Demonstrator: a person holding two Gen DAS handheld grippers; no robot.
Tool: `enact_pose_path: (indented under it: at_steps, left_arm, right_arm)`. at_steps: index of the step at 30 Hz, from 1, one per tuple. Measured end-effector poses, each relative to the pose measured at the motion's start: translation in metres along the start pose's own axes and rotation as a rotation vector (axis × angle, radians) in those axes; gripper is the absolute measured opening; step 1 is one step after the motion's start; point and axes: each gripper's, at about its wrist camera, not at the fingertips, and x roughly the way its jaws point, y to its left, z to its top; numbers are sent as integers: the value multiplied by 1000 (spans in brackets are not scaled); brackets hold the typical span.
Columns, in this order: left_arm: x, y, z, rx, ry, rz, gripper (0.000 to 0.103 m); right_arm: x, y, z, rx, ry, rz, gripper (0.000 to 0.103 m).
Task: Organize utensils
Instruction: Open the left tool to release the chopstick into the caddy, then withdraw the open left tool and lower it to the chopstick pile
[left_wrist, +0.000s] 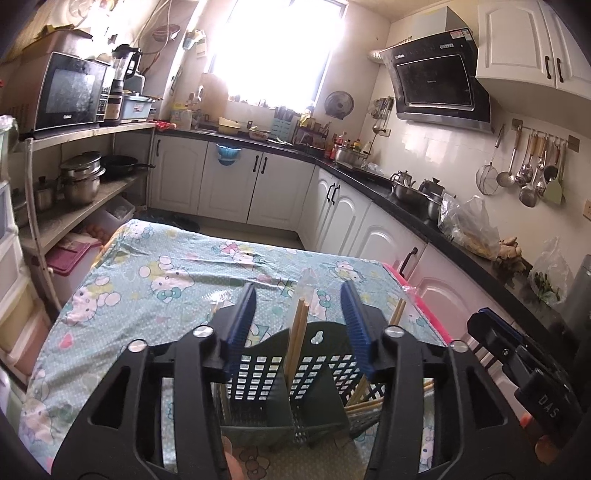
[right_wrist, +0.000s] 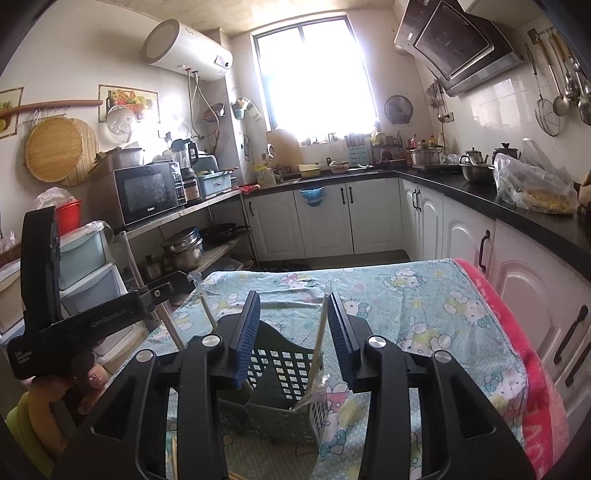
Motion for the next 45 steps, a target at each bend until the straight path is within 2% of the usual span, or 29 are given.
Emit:
enact_pose_path:
  at_steps: [4, 6, 10, 15, 21, 45]
  left_arm:
    - [-5, 0, -2, -8, -1, -10, 51]
    - [-8, 1, -4, -15, -4, -16, 63]
    - [-11, 1, -6, -19, 0, -20, 73]
    - [-17, 3, -10, -29, -3, -30, 92]
    - [-23, 7, -16, -53, 6, -43, 92]
    - [-57, 26, -39, -87, 10, -28, 92]
  right_arm:
    - [-4, -2, -3, 8, 0, -2, 42]
    - [-6, -4, -4, 11, 2, -6, 43]
    - [-10, -5, -7, 19, 3, -10, 47]
    - [-17, -7, -10, 37, -4, -8, 59]
    - [-21, -8, -15, 38, 5, -16, 64]
    - [-37, -10, -34, 38, 44, -20, 65]
